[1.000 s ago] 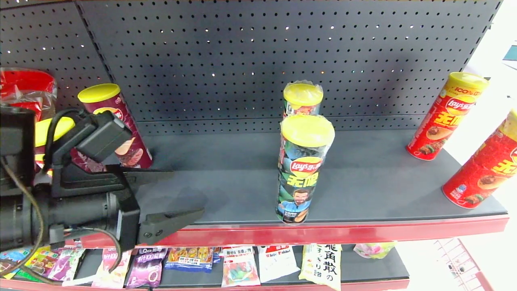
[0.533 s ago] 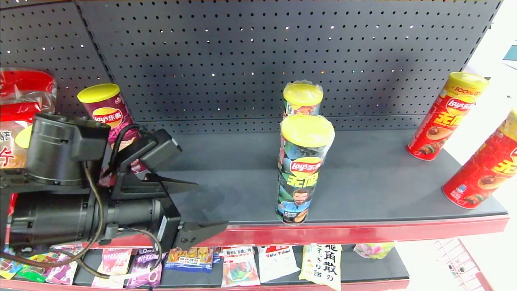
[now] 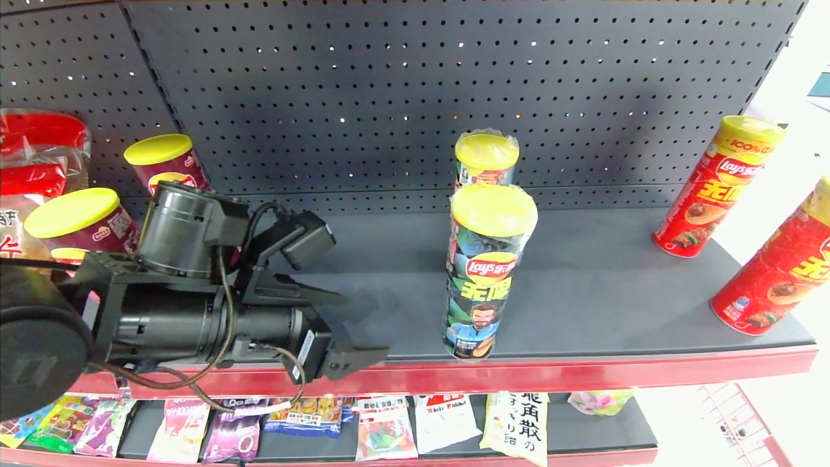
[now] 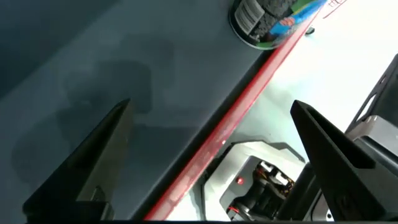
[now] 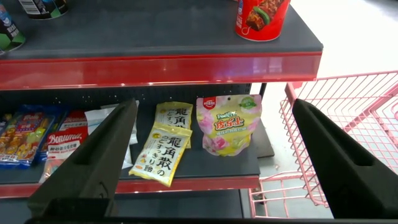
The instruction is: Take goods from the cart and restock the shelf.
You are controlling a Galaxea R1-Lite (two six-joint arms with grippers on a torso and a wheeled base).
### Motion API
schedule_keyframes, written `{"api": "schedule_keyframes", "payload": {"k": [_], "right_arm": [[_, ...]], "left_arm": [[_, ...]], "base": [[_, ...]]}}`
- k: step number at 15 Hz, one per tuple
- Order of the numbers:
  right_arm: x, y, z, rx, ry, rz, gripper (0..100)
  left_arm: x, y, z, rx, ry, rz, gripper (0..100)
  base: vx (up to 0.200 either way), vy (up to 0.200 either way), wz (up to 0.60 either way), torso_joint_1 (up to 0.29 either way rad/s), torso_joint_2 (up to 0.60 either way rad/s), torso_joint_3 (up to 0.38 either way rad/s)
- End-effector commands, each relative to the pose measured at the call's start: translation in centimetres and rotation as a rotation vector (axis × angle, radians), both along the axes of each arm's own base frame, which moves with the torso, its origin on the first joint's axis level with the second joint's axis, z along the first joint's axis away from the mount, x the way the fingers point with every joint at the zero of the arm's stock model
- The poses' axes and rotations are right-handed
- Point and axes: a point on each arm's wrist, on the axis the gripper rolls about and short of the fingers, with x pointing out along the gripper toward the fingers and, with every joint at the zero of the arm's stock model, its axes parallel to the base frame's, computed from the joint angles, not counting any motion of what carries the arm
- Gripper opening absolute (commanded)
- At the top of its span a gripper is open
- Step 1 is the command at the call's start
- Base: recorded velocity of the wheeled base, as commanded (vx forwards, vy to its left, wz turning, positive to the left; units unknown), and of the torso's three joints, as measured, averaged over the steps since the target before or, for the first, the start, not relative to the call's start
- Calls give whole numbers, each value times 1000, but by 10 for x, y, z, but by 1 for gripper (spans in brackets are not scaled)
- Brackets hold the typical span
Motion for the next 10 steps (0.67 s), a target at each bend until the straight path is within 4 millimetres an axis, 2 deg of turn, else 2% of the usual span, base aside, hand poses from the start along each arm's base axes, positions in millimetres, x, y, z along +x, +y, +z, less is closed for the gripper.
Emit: {"api": "schedule_keyframes", "payload": {"k": [1,3,4,6,10], "right_arm": [[0,0,0,0,-1,0,100],[0,0,0,0,-1,0,100],[0,0,0,0,-1,-1,100],[0,0,0,0,-1,0,100],[0,0,0,0,-1,-1,100]], "left_arm": [[10,-11,-8,16,19,-13,100],[12,-15,-9,21,16,-14,100],[19,-27,-15,24,-32,-8,100],[24,-33,-19,17,-66,-5,100],[27,-36,-24,42,-74,-12,100]], "base": [[0,0,0,0,0,0],[0,0,0,0,0,0],[0,0,0,0,0,0],[0,0,0,0,0,0],[0,0,0,0,0,0]]}}
